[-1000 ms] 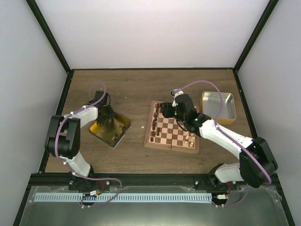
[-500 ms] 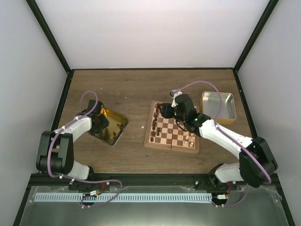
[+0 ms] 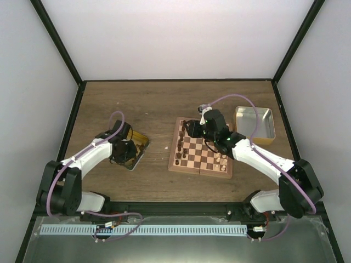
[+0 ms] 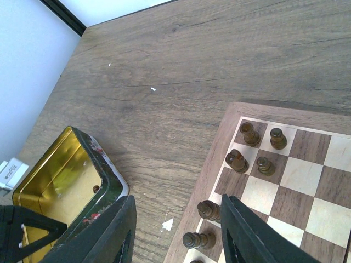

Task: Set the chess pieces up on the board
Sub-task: Adjust the storage box at the center of the board.

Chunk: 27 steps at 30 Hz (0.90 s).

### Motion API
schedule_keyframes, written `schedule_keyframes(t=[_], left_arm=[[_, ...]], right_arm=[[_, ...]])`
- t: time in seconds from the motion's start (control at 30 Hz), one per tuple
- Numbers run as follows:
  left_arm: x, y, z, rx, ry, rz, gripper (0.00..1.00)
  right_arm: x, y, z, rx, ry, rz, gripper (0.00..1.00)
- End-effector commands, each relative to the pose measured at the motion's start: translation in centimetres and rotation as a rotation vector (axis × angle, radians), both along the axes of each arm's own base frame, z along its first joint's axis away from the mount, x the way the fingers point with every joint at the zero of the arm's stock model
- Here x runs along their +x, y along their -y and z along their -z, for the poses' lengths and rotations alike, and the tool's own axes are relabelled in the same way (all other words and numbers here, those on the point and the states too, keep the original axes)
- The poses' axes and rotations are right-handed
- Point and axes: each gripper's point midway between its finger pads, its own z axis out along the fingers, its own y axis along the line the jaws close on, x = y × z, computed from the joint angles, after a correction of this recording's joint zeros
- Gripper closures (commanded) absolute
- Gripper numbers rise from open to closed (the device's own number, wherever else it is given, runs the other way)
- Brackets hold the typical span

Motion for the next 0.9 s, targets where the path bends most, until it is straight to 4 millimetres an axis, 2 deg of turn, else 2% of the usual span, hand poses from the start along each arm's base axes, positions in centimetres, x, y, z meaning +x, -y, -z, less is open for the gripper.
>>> schedule_keyframes(t=[0.0,0.27,0.4,0.5,0.67,0.87], left_arm=[[-1.6,1.8,-0.9,-0.04,-0.041,0.102,0.79],[-0.5,4.5,-3.1,-0.159,0.008,0.148,0.78],[-0.1,7.5,-4.2,-0.314,0.032,0.205,0.77],[0.3,9.1,-4.2,-0.402,0.036,0.236,0.76],[1.4,10.1,-3.7,-0.432,0.04,0.253,0.75],[4.1,10.7,-4.0,-0.425,0.091,0.216,0.79]], right_arm=[[0.3,0.1,-0.8,0.012,0.012,0.014,0.56],[0.2,0.0,-0.5,0.018,0.0,0.011,0.56],[0.1,0.2,-0.7,0.013,0.003,0.014,0.56],[0.0,0.4,-1.0,0.013,0.009,0.02,0.56],[-0.1,0.7,-0.9,0.006,0.009,0.03,0.56],[-0.1,0.9,-0.7,0.002,0.003,0.036,0.56]])
